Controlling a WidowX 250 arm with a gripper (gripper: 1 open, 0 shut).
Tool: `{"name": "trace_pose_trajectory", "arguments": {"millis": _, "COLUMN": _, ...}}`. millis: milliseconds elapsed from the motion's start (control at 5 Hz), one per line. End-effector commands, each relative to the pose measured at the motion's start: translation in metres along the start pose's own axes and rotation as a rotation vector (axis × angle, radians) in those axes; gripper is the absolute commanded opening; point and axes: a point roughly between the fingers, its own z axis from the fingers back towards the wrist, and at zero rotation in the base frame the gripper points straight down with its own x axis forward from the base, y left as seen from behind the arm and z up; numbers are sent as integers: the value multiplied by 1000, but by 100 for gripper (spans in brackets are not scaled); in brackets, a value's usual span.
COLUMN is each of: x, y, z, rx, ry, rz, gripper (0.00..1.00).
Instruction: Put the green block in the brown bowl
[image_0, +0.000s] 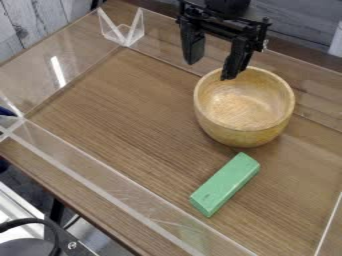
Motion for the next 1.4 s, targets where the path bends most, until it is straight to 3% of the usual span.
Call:
{"name": "trace_pose_trajectory", "arguments": {"millis": 0, "x": -14, "y": -6, "z": -5, "rx": 0, "ry": 13, "rz": -24, "gripper": 100}}
{"name": "trace_pose_trajectory", "arguments": {"millis": 400, "x": -46, "y": -24, "z": -14, "rx": -3, "ry": 21, "rz": -93, "gripper": 100}}
{"name": "trace_pose_trajectory", "arguments": {"millis": 1200, "x": -70, "y": -72, "z": -43, "rx": -3, "ry": 19, "rz": -181, "gripper": 100}}
